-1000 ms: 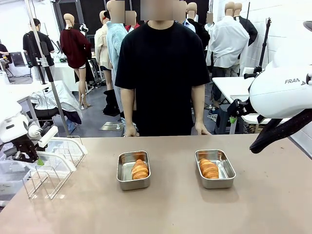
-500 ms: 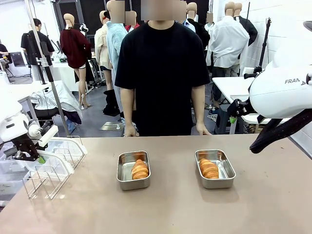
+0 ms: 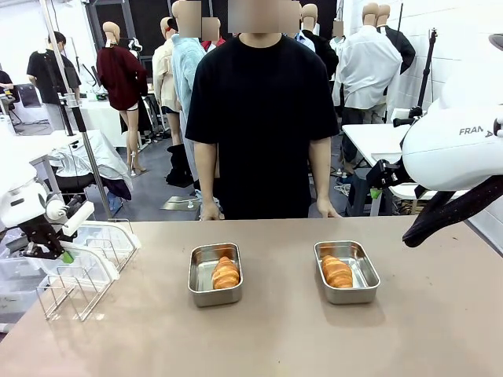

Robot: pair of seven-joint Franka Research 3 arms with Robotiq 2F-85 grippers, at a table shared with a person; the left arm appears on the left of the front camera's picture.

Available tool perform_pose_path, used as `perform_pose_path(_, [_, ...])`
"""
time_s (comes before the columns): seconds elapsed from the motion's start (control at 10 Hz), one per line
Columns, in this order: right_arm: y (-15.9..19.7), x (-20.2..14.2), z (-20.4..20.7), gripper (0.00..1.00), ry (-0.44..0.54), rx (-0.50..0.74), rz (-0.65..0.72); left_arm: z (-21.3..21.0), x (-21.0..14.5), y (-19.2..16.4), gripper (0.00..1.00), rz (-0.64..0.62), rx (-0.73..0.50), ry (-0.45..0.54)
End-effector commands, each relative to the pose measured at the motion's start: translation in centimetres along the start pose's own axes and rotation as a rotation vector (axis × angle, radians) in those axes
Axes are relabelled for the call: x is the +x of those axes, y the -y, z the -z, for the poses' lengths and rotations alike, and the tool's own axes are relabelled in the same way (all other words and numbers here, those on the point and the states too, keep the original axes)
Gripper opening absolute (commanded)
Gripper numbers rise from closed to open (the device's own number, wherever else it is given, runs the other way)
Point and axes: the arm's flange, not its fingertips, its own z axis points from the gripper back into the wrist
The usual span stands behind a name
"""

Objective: Place the bread in airtight containers.
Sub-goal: Pick up one Airtight Container lid and hand it to the human.

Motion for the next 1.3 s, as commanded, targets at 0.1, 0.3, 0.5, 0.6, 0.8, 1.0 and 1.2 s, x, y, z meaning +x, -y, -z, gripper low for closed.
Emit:
perform_pose_path(0.1, [-0.1,0.0,0.1,1.00,0.002,0.001,0.001,-1.2,-0.2,-0.3,0.00,0.002,0.012,-0.013])
perform_pose_path(0.3, [-0.1,0.0,0.1,1.00,0.002,0.001,0.001,-3.6,-0.3,-0.4,0.00,-0.003,0.013,-0.017])
perform_pose_path(0.5, [-0.1,0.0,0.1,1.00,0.002,0.001,0.001,-6.5,-0.1,-0.3,0.00,-0.039,0.016,-0.016])
perform_pose_path(0.6, [-0.1,0.0,0.1,1.00,0.002,0.001,0.001,-7.9,-0.1,-0.2,0.00,-0.046,0.001,-0.022])
perform_pose_path(0.8, [-0.1,0.0,0.1,1.00,0.002,0.001,0.001,-10.8,0.0,0.6,0.00,-0.072,-0.008,-0.040])
perform_pose_path(1.0, [-0.1,0.0,0.1,1.00,0.002,0.001,0.001,-14.0,0.0,0.8,0.00,-0.079,0.050,-0.021])
perform_pose_path(1.2, [-0.1,0.0,0.1,1.00,0.002,0.001,0.001,-17.0,0.1,1.3,0.00,-0.067,0.082,0.009])
